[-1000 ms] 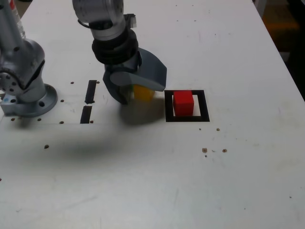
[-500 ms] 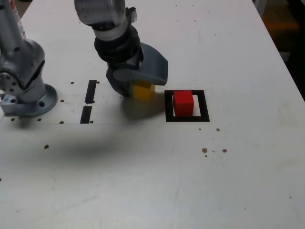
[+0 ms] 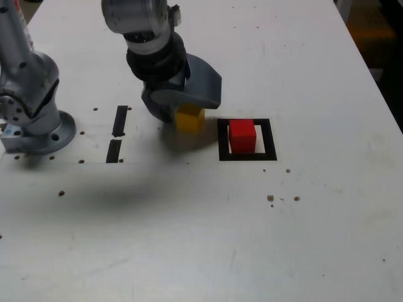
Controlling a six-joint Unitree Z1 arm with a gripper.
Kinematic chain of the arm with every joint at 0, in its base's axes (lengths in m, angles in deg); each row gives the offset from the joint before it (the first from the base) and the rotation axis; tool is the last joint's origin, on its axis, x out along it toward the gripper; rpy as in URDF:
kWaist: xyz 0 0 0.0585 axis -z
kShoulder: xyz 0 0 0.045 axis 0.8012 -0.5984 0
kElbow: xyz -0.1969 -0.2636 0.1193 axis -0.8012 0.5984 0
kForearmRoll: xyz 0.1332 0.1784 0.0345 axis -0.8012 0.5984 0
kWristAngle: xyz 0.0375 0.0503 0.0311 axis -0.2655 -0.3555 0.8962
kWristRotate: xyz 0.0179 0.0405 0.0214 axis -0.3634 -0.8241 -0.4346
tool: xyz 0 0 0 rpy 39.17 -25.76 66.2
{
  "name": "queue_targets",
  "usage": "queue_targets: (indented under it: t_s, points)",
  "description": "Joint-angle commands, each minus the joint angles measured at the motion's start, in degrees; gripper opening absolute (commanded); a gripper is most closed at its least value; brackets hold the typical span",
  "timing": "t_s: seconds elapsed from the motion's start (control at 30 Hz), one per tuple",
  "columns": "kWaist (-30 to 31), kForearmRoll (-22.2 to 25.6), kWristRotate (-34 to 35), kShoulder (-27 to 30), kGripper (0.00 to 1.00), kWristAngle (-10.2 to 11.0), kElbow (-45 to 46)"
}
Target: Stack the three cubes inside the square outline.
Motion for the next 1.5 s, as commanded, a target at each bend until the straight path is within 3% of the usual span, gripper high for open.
queue_targets:
  t_s: [0.0, 0.53, 0.8, 0.9, 1.17, 1.23, 1.47]
  points:
    - [-0.1, 0.0, 0.0, -0.2, 0.88, 0.4, 0.2]
    - [0.0, -1.3, 0.3, -0.9, 0.77, 1.8, 0.2]
    - [0.3, -1.9, 0.3, -2.9, 0.72, 5.6, -0.8]
    - [0.4, -1.9, 0.3, -3.3, 0.63, 6.9, -1.0]
    - [0.5, -2.9, 0.3, -3.3, 0.51, 8.1, -0.9]
    - [0.9, -3.9, 0.3, -3.2, 0.52, 8.3, -1.0]
    - [2.7, -5.4, 0.3, -2.7, 0.73, 8.4, -1.0]
